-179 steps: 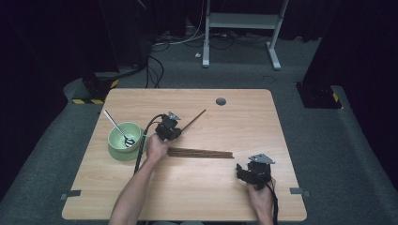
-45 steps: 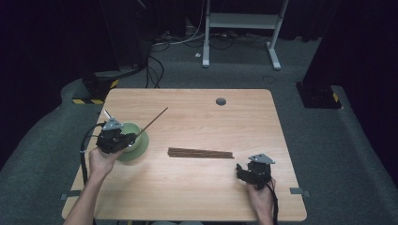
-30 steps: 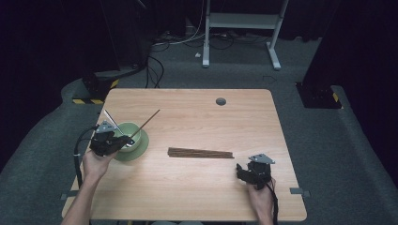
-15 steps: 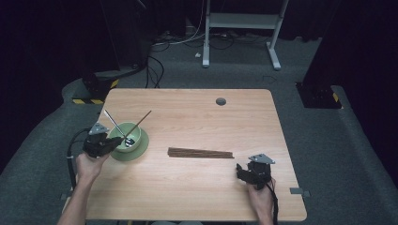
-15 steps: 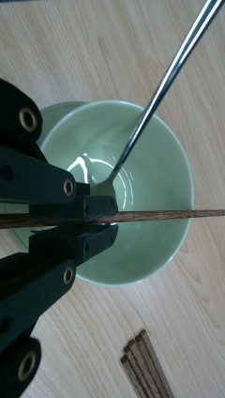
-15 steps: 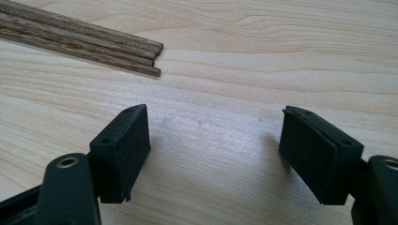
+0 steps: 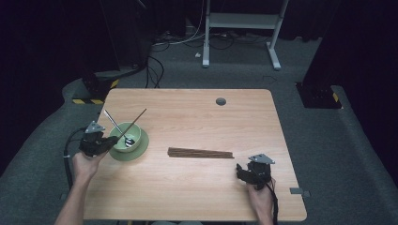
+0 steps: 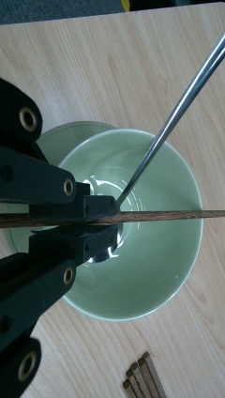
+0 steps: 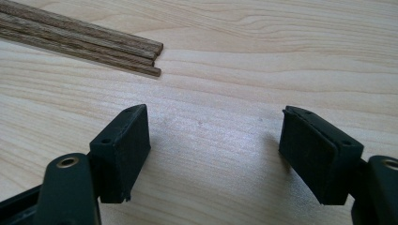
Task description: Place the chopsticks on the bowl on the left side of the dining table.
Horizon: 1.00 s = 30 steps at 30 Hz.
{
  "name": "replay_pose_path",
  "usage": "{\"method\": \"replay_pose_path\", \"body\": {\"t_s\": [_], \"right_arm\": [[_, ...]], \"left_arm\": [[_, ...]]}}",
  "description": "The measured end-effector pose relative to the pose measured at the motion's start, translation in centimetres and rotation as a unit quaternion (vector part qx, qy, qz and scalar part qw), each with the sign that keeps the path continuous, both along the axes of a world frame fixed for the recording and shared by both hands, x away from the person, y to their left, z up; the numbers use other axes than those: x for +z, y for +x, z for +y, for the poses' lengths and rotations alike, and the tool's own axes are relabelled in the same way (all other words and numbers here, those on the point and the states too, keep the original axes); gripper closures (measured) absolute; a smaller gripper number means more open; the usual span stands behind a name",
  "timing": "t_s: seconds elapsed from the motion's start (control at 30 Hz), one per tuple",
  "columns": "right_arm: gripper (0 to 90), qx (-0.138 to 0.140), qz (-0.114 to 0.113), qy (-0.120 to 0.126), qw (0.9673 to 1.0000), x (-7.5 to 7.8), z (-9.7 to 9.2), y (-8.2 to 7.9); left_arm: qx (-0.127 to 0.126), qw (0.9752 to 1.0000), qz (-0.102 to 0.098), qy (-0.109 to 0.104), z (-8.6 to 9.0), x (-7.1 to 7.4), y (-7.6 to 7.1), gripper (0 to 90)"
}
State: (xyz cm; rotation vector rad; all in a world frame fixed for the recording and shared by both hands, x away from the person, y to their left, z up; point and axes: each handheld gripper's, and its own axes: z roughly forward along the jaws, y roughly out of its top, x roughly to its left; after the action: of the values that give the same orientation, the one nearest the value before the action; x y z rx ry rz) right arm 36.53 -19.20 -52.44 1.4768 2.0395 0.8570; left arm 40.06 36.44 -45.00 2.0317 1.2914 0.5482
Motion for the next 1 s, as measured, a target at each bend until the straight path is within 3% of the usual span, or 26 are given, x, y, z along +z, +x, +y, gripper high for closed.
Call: {"method": "replay_pose_path", "body": {"t_s": [0.57,1.0], "right_arm": [[24.4,0.001,-0.001,-0.001,1.0,0.0,0.0,0.0],[24.4,0.002,-0.001,-0.001,1.0,0.0,0.0,0.0]], "left_arm": [[0.015,0.9996,0.003,0.022,0.9,0.2,0.6,83.1],[0.026,0.9994,0.003,0.02,1.1,0.0,0.7,77.0]]}}
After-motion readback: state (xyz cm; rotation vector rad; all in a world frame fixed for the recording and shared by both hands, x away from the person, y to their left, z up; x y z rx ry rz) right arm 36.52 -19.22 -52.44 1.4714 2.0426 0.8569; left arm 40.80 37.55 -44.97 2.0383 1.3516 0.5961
